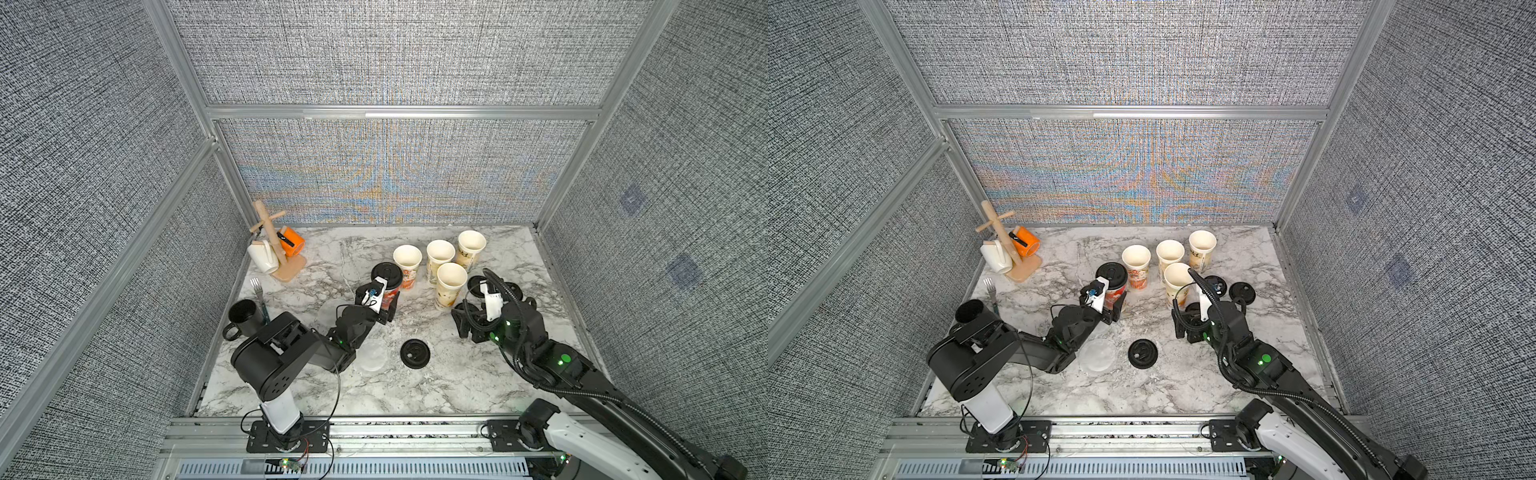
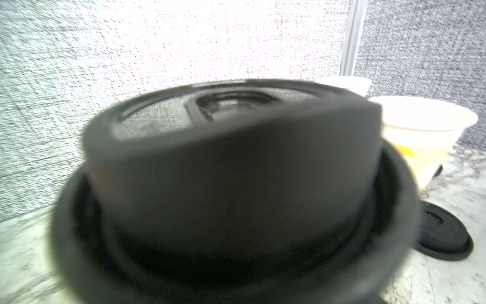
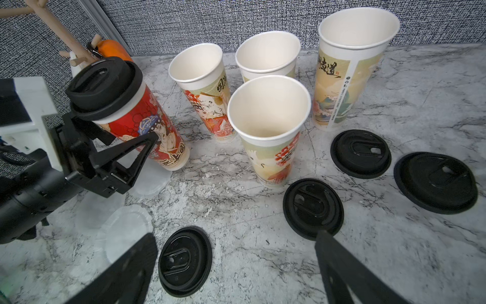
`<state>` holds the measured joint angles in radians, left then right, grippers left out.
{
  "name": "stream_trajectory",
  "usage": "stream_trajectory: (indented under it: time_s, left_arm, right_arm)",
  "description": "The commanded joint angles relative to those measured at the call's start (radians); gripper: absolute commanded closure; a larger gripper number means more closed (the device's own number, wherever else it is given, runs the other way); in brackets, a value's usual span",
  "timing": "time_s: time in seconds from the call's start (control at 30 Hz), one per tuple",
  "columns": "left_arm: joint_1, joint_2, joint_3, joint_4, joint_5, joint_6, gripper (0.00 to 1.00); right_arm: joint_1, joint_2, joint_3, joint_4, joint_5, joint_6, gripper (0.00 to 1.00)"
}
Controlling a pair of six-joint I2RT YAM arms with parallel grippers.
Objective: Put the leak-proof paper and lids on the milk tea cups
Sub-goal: Pick up the cup at the center of the board, then place the cup at the center of the board.
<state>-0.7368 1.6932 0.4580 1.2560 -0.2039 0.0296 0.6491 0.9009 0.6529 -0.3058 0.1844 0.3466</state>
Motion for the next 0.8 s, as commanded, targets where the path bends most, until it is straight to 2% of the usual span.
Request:
stream_trajectory:
  time_s: [0.0,0.17,0.33,0.5,0.77]
  left_arm:
    - [0.001,-0.057,0.007,-0.051,-0.129,-0.003,0.2]
    - [0.013,-0.186,0.062,-0.269,-0.204,0.055,0.2]
    - [0.112,-0.234,0.122,-0.374,-0.132,0.023,0.2]
    - [0.223,-0.143,0.227,-0.39,-0.053,0.027,0.2]
    - [0.354,0.129,0.445,-0.306,0.071,-0.008,0.2]
  right_arm:
    - [0.001,-0.008,-0.003,0.006,0.007,0.009,0.04]
    - [0.001,-0.019,-0.012,0.018,0.003,0.008,0.04]
    - [0.001,-0.028,-0.03,0.043,-0.003,0.003,0.04]
    - [0.0,-0.021,-0.039,0.061,-0.01,-0.007,0.04]
    - [0.0,0.014,-0.041,0.071,0.014,-0.017,0.04]
